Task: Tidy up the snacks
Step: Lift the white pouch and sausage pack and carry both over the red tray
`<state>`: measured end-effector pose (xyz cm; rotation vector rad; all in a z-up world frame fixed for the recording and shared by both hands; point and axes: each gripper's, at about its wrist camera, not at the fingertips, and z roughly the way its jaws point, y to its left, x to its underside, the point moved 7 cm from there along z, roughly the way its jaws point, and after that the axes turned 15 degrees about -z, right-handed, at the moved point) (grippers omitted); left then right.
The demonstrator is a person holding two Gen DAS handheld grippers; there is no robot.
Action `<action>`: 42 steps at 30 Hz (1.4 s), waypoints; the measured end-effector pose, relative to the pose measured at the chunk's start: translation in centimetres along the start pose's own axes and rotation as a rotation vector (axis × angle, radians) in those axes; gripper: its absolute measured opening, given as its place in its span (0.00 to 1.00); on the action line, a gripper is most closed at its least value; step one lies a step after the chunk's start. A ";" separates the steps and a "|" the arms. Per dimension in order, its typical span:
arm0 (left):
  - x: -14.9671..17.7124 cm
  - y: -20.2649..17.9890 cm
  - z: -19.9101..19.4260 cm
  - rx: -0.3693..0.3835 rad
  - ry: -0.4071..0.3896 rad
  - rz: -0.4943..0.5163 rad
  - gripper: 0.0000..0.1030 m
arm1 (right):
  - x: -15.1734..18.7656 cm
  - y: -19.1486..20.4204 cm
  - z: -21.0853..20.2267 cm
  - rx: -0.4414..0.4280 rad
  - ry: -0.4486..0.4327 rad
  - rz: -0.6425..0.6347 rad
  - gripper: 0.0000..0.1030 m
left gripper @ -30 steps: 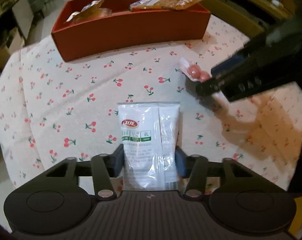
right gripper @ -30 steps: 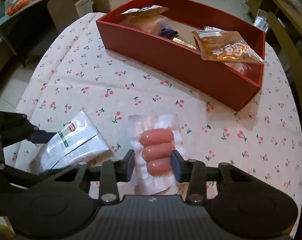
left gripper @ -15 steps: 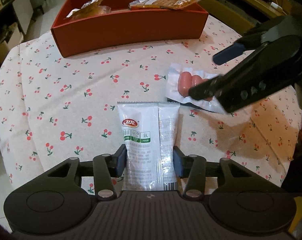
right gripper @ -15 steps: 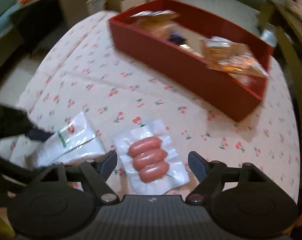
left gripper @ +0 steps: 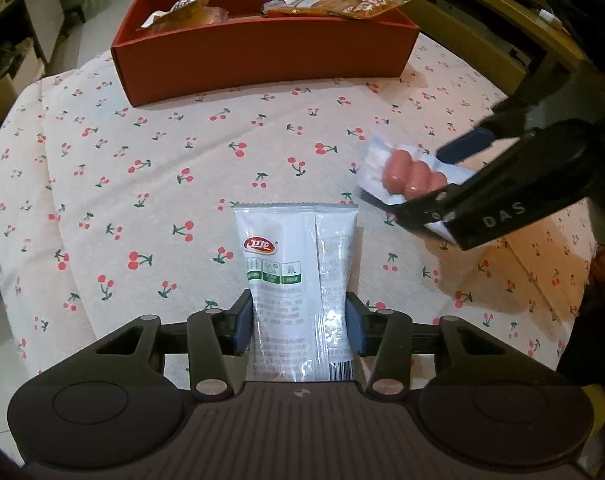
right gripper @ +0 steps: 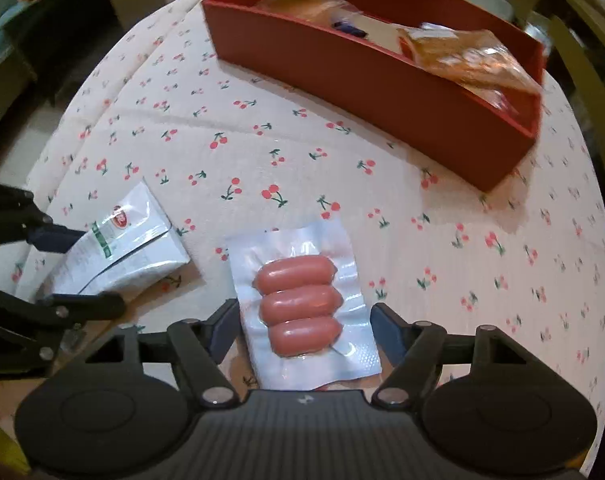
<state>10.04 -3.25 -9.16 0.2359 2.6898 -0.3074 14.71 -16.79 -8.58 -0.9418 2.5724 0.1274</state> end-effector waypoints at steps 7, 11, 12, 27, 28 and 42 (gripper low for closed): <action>-1.1 -0.2 -1.3 -0.007 -0.057 -0.018 0.49 | -0.4 -0.3 -3.3 0.038 -0.098 0.066 0.95; -2.6 -0.3 -2.3 0.001 -0.105 -0.041 0.48 | -1.3 -0.8 -5.0 0.050 -0.167 0.105 0.95; -3.1 -0.4 -2.4 -0.003 -0.117 -0.043 0.48 | -1.6 -0.8 -5.2 0.054 -0.180 0.115 0.95; -11.8 -1.8 -4.3 0.023 -0.272 -0.115 0.47 | -6.7 -4.6 -8.6 0.121 -0.332 0.227 0.94; -12.3 -1.8 -4.3 0.018 -0.281 -0.116 0.47 | -7.0 -5.1 -8.6 0.129 -0.338 0.236 0.94; -19.8 -2.2 -2.3 0.019 -0.345 -0.178 0.44 | -10.8 -12.0 -8.1 0.181 -0.388 0.371 0.94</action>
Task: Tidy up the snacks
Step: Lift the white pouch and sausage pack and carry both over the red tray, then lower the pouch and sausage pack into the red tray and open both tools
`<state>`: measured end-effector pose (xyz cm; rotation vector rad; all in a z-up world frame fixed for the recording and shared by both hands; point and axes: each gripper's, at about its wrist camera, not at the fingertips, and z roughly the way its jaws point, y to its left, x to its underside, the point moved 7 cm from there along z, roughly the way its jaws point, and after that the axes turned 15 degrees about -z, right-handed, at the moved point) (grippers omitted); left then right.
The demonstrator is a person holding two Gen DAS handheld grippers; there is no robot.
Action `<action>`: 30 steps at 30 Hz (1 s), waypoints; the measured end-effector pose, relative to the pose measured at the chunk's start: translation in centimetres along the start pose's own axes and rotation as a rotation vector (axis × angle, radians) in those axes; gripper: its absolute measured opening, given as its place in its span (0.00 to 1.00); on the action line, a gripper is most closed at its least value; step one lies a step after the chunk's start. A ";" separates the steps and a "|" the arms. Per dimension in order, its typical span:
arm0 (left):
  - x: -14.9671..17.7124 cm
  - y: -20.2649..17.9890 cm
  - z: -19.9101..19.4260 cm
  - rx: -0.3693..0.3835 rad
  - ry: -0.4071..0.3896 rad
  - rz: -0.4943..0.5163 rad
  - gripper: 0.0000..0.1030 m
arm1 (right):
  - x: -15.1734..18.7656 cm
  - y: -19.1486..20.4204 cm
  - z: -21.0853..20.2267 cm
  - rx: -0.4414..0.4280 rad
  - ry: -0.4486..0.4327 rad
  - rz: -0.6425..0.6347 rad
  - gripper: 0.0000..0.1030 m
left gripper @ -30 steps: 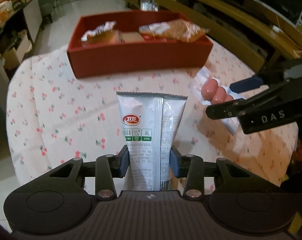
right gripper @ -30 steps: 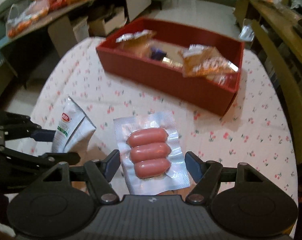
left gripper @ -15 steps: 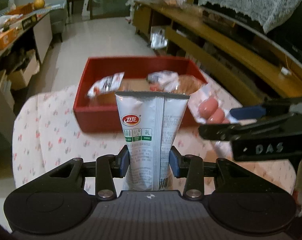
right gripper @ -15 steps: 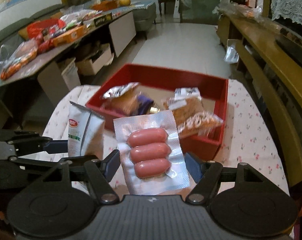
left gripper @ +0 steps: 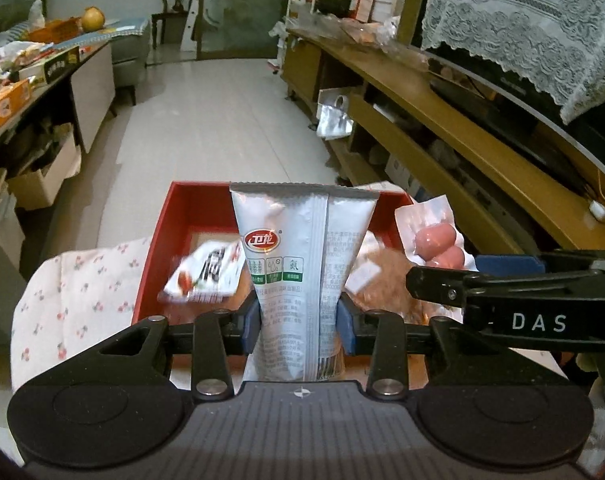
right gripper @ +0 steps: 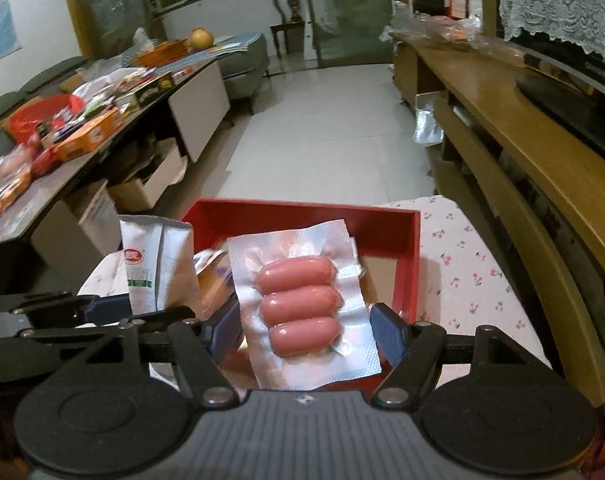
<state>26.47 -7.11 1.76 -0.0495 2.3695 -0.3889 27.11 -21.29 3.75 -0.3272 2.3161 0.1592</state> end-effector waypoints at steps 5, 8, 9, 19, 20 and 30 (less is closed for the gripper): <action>-1.2 -0.1 2.2 -0.020 -0.001 -0.008 0.43 | -0.8 -1.5 2.3 0.012 0.013 0.031 0.94; -1.7 0.1 3.7 -0.032 0.008 -0.020 0.43 | -1.2 -2.1 3.9 0.018 0.029 0.041 0.94; -1.8 0.1 4.2 -0.036 0.012 -0.023 0.43 | -1.2 -2.3 4.4 0.021 0.034 0.042 0.94; -1.7 1.4 7.4 -0.073 0.048 -0.049 0.43 | -0.9 -3.0 8.2 0.039 0.089 0.044 0.94; -1.8 1.6 7.5 -0.073 0.048 -0.054 0.43 | -1.0 -3.0 8.4 0.040 0.090 0.045 0.95; -1.6 1.2 7.7 -0.111 0.042 -0.020 0.53 | -0.7 -3.4 8.8 0.061 0.120 0.065 0.96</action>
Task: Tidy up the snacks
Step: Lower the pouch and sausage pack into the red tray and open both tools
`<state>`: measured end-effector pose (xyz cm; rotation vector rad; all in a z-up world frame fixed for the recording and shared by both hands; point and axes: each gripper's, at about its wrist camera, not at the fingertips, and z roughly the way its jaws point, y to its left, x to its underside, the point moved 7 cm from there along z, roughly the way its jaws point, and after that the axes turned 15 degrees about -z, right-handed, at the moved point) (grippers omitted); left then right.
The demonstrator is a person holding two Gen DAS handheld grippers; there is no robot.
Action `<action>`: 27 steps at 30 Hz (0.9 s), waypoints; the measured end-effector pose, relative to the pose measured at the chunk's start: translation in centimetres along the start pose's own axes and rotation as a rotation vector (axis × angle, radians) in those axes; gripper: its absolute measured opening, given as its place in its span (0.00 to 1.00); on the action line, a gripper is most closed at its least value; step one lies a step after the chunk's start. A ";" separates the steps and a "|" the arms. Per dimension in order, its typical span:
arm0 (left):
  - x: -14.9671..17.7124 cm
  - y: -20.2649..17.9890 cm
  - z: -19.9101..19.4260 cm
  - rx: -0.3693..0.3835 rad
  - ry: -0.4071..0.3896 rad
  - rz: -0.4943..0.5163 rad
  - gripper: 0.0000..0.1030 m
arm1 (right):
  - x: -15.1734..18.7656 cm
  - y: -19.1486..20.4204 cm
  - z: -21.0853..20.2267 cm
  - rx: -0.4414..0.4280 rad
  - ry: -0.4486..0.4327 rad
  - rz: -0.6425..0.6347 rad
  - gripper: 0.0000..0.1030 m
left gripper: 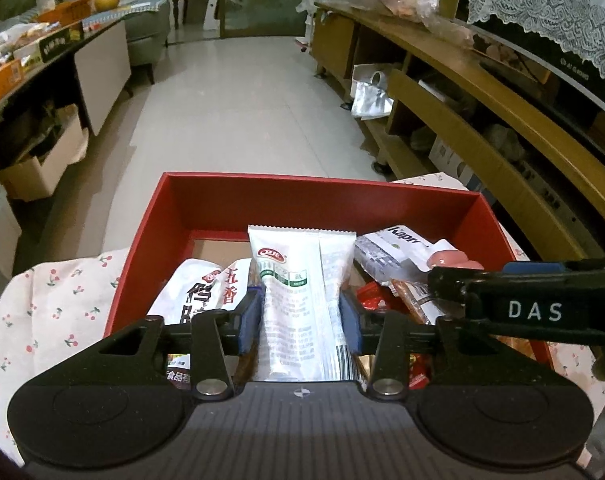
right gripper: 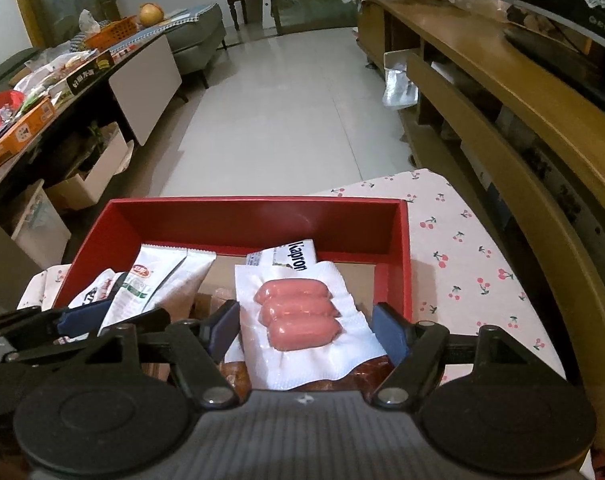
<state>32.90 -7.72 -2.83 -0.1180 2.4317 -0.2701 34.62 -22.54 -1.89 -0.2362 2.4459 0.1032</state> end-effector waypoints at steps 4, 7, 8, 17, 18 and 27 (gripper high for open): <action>-0.1 0.2 -0.7 -0.003 -0.005 -0.008 0.60 | -0.1 0.0 -0.9 0.000 -0.017 0.003 0.96; -0.2 0.1 -1.7 0.001 -0.021 -0.012 0.69 | -0.4 0.1 -2.2 0.006 -0.048 0.004 0.98; -0.2 0.0 -2.1 0.000 -0.032 -0.004 0.73 | -0.4 0.1 -2.7 0.003 -0.057 0.009 0.99; 0.3 0.3 -6.1 -0.016 -0.104 -0.010 0.84 | 0.5 0.4 -7.0 0.019 -0.116 0.014 0.99; 0.3 0.5 -6.5 -0.021 -0.112 -0.017 0.84 | 0.7 0.5 -7.6 0.021 -0.125 0.017 0.99; 2.5 2.0 -11.4 -0.044 -0.190 -0.032 1.00 | 3.9 2.3 -12.4 0.003 -0.158 0.021 0.99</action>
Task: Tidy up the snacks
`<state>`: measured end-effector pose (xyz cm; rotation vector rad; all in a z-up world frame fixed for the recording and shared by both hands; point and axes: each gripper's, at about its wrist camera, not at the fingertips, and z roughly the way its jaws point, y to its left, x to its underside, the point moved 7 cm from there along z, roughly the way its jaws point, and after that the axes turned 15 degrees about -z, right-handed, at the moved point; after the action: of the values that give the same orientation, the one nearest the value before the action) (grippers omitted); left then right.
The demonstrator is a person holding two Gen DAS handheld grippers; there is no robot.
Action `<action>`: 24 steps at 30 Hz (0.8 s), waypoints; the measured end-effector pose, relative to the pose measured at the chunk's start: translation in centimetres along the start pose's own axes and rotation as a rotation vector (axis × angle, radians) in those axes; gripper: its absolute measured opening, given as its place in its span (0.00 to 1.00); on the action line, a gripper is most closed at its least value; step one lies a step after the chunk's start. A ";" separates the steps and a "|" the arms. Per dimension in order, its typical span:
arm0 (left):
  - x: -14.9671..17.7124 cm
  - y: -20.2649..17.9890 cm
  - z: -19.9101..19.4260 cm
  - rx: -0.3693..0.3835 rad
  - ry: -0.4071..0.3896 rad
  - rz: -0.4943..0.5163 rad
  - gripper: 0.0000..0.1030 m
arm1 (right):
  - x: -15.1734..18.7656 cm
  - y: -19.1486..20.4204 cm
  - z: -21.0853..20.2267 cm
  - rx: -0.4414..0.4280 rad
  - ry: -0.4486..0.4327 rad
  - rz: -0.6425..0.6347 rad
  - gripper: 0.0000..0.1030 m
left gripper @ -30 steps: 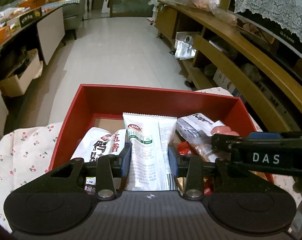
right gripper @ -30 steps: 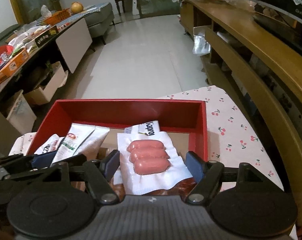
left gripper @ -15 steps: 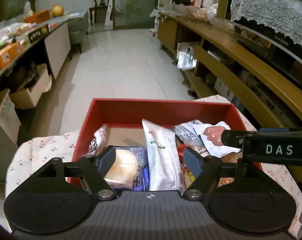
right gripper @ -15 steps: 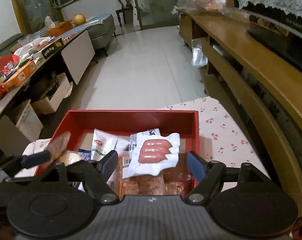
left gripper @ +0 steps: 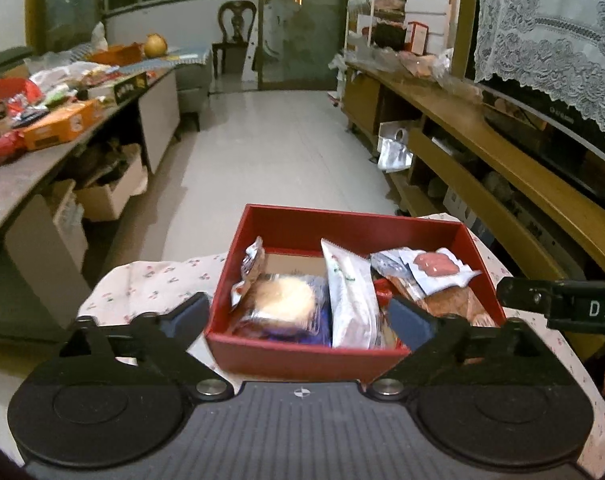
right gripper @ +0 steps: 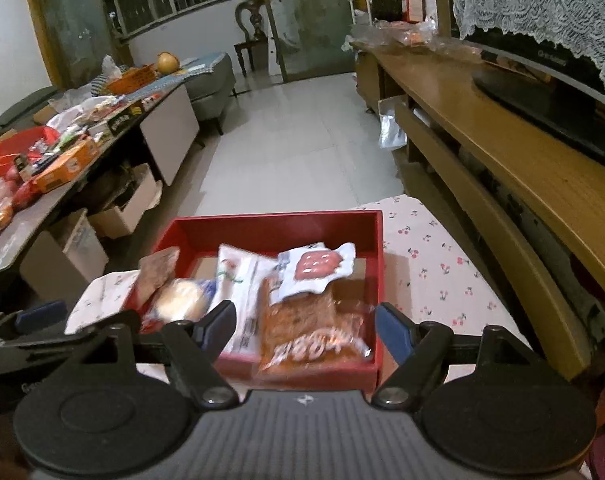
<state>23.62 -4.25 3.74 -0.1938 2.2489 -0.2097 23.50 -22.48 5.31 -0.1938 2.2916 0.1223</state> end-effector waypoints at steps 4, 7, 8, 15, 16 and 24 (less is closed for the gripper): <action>1.5 0.4 -2.9 -0.021 -0.047 0.021 1.00 | 1.4 1.1 -2.9 0.013 -0.035 -0.021 0.99; 2.5 1.0 -5.5 -0.018 -0.082 0.006 1.00 | 3.1 1.7 -4.6 0.010 -0.042 -0.020 1.00; 2.8 1.2 -6.4 -0.005 -0.088 -0.010 1.00 | 3.7 2.0 -5.2 0.003 -0.041 -0.022 1.00; 5.0 2.1 -7.4 0.009 -0.052 -0.075 1.00 | 7.1 2.9 -8.0 -0.015 -0.041 0.008 1.00; 5.4 2.1 -7.1 -0.006 -0.037 -0.069 1.00 | 7.5 3.0 -8.1 -0.010 -0.035 0.009 1.00; 8.9 2.2 -6.5 -0.044 0.047 -0.014 1.00 | 10.7 3.7 -7.5 0.001 0.055 0.004 1.00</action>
<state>12.83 -3.45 0.71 -0.2299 2.3005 -0.1738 10.37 -21.05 2.37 -0.1943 2.3472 0.1195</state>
